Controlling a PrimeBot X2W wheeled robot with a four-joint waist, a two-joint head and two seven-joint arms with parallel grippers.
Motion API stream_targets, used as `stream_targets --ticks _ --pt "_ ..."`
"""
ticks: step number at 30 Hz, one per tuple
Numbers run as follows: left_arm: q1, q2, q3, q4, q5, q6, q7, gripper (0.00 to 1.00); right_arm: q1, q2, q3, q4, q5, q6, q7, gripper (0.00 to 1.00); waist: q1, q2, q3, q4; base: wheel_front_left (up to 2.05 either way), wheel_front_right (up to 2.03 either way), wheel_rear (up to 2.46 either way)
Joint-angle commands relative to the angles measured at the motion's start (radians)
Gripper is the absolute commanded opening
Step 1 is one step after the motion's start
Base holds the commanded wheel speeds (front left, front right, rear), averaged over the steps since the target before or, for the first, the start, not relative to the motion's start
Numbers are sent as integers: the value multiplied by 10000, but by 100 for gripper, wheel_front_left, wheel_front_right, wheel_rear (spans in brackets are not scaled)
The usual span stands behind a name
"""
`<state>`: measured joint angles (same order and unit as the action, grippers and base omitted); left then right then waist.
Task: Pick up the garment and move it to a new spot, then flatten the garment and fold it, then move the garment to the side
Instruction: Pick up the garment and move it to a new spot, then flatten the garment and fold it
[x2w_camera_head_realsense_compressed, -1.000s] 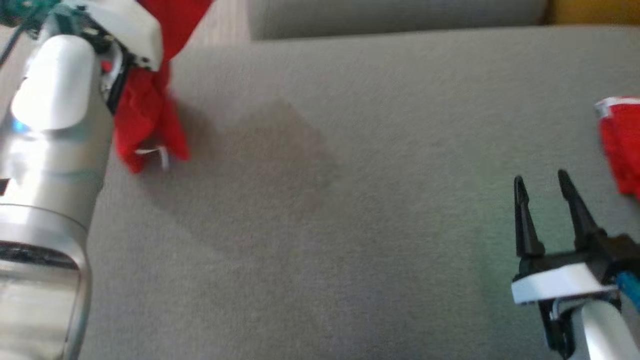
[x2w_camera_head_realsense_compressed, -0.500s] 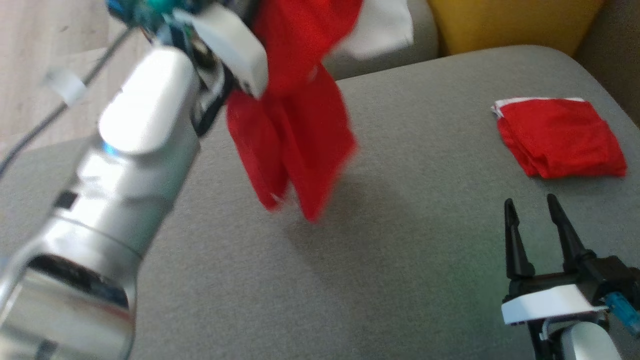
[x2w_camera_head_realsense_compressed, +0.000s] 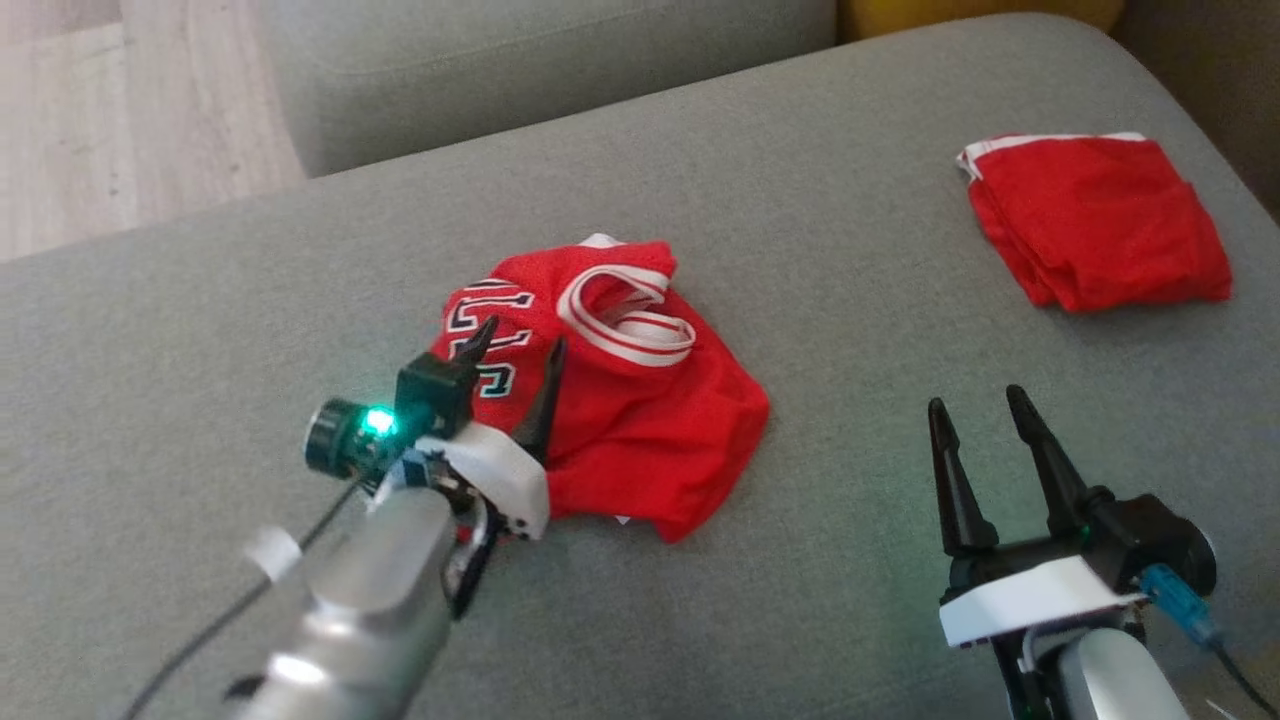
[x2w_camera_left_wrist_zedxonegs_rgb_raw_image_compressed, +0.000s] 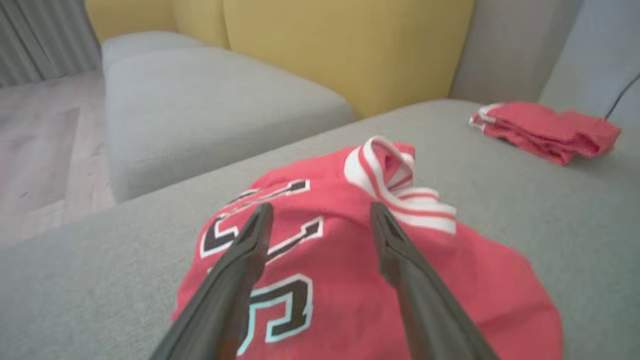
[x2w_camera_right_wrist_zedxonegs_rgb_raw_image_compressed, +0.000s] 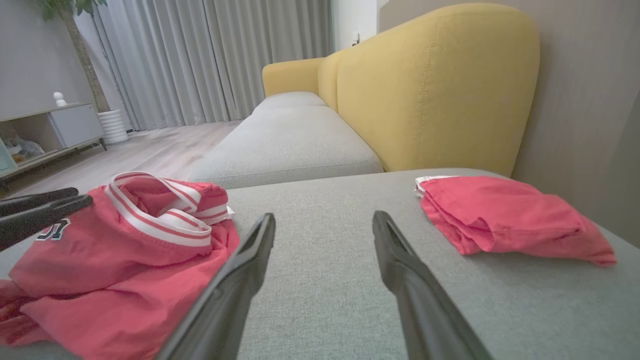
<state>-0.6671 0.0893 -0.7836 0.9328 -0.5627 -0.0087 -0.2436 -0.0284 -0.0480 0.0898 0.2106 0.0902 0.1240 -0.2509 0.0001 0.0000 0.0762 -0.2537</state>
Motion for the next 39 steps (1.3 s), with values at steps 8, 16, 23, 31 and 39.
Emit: stream_targets --ticks 8,16,23,31,39 --pt "2916 70 2488 -4296 1626 1579 -178 100 463 -23 -24 100 133 67 -109 100 -1 0 -984 1528 0 0 0" --pt "6144 -147 4117 -6944 3243 1836 -180 100 1162 -23 -504 323 387 67 -109 100 -1 0 -1779 2827 0 0 0" --pt "7724 -274 4931 -8115 4111 1730 -181 100 1717 -23 -576 262 565 67 -109 100 -1 0 -2132 3275 0 0 0" --pt "8139 -353 5207 -8160 4701 1642 -181 100 1959 -22 -538 213 631 67 -109 100 -1 0 -2220 3292 0 0 0" --pt "8162 -378 5284 -8132 4853 1546 -181 100 2028 -22 -469 148 711 67 -109 100 -1 0 -2288 3302 0 0 0"
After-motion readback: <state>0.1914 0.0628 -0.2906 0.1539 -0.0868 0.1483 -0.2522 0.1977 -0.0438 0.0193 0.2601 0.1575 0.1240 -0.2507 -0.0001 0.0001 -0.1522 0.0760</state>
